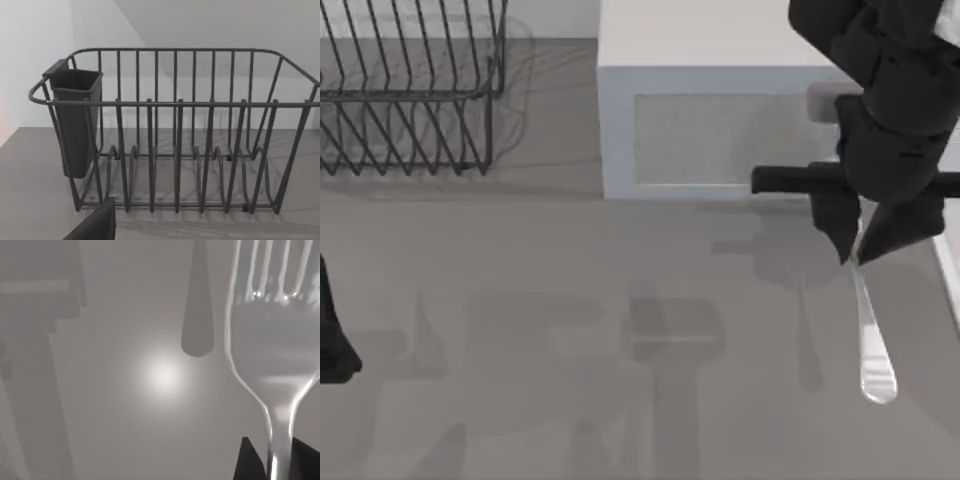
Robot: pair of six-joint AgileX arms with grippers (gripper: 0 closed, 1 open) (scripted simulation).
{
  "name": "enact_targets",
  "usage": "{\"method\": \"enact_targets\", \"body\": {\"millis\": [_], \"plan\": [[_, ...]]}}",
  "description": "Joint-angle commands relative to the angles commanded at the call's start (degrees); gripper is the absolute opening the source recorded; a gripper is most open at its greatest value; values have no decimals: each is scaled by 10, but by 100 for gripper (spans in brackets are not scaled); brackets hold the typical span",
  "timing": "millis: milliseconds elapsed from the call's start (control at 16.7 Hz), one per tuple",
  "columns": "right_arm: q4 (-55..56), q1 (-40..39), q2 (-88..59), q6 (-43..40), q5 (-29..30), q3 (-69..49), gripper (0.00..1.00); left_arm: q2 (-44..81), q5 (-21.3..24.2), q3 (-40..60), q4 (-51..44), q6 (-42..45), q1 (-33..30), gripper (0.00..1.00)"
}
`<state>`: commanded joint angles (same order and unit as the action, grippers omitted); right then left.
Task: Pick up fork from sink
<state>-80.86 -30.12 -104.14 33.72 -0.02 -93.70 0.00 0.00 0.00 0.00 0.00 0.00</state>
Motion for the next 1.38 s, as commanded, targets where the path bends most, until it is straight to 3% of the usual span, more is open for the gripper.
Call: {"method": "enact_targets", "body": {"millis": [480,960,1320,1380], "plan": [[24,-22,-3,-3,-1,9,0,0,0,0,0,0,0,100],[230,-26,-34,-2,0,178,0,0,0,0,0,0,0,100],[259,-27,-41,-1,1,205,0,0,0,0,0,0,0,100],[259,-27,-41,-1,1,205,8,0,0,0,0,0,0,100]]}}
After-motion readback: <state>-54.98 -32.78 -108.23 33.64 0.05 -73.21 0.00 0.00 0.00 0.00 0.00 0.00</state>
